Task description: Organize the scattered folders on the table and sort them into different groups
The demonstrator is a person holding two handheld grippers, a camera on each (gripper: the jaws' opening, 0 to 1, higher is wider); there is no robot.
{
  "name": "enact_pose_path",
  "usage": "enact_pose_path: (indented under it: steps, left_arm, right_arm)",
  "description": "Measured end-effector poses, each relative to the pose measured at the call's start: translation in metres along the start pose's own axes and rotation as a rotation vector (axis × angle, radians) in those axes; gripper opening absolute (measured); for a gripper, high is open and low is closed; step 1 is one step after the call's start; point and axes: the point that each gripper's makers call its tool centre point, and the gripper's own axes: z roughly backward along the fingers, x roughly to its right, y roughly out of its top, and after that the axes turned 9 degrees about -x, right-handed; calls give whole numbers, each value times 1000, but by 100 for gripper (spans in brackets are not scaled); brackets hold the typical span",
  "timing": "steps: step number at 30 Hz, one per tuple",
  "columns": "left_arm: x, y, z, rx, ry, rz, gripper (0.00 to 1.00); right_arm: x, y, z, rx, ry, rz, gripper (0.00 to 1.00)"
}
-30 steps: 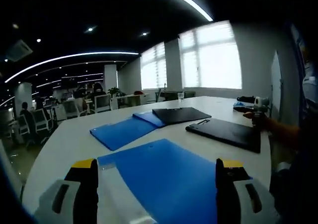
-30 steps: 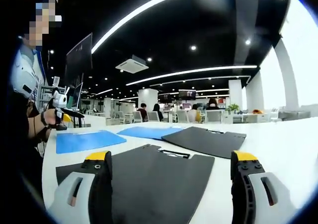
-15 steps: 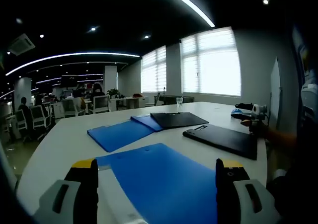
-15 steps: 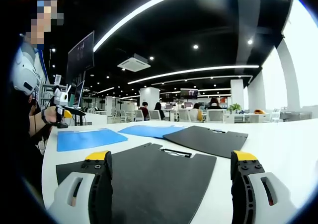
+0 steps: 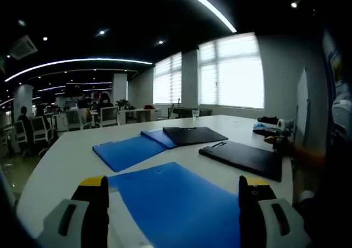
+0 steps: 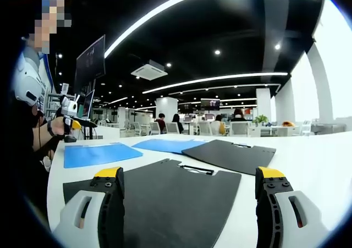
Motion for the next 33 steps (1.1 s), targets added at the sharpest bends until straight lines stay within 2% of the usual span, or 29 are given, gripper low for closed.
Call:
enact_pose_path:
  steps: [13, 23, 33]
  left_arm:
    - [4, 22, -12, 26, -24, -17, 99]
    - [17, 41, -37, 38, -60, -48, 99]
    - [47, 73, -75, 41, -169, -105, 98]
  right_arm:
    - [1, 3, 3, 20, 0, 0, 98]
    - [-5, 4, 3, 29, 23, -20, 98]
    - [2, 14, 10, 89, -2, -52, 97]
